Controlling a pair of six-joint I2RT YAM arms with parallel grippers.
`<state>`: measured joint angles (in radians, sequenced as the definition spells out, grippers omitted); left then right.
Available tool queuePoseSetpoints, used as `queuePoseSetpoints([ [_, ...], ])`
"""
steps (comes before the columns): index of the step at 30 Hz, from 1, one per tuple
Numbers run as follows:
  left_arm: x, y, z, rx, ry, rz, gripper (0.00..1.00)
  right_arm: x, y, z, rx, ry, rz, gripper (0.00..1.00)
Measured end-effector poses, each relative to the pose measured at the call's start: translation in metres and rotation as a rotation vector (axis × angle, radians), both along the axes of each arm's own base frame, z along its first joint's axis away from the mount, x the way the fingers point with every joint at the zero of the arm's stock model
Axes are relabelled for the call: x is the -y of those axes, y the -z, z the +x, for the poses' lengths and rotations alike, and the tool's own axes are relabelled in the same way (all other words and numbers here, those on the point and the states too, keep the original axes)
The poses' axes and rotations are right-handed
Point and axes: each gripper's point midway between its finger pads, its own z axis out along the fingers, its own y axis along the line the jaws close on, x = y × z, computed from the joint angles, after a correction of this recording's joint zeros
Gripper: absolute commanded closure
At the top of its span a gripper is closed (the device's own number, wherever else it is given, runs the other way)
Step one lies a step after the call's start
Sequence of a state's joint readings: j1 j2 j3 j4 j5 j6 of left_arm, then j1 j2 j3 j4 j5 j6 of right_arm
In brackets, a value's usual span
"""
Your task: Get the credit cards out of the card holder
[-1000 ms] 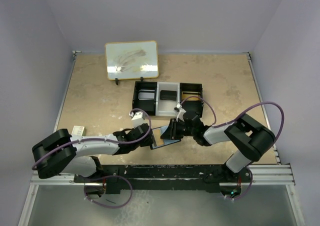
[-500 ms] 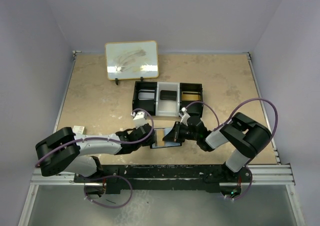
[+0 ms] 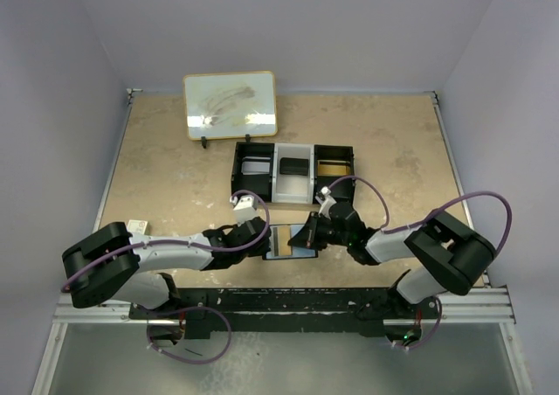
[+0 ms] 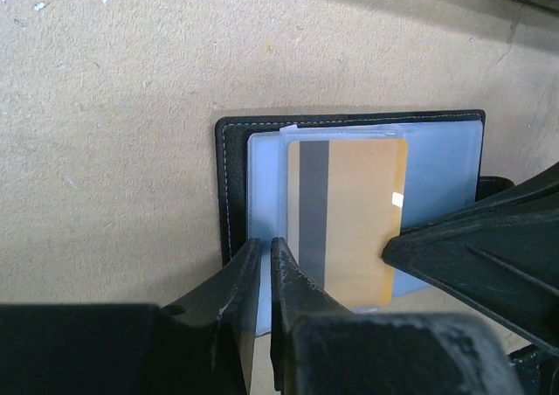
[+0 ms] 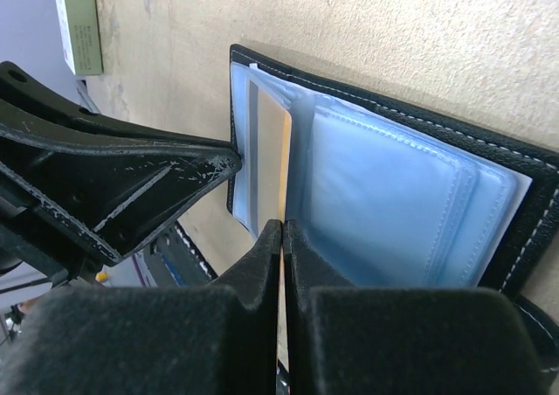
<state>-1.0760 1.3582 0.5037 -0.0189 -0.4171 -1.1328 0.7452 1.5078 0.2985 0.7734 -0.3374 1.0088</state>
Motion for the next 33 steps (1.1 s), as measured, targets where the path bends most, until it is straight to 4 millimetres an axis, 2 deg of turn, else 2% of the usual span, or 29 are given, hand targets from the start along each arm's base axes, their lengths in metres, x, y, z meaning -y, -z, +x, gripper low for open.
queuePoseSetpoints([
  [20, -0.003, 0.001, -0.001, -0.005, 0.002, 0.019, 0.94, 0.018, 0.003, -0.007, 0.01, -0.023, -0.052, 1.0],
  [26, -0.002, 0.001, -0.002, -0.004, 0.012, 0.022, 0.94, 0.025, 0.009, -0.004, -0.001, -0.025, -0.124, 1.0],
  [33, -0.002, 0.001, -0.003, -0.005, 0.015, 0.022, 0.95, 0.03, 0.005, -0.004, 0.011, -0.016, -0.123, 1.0],
])
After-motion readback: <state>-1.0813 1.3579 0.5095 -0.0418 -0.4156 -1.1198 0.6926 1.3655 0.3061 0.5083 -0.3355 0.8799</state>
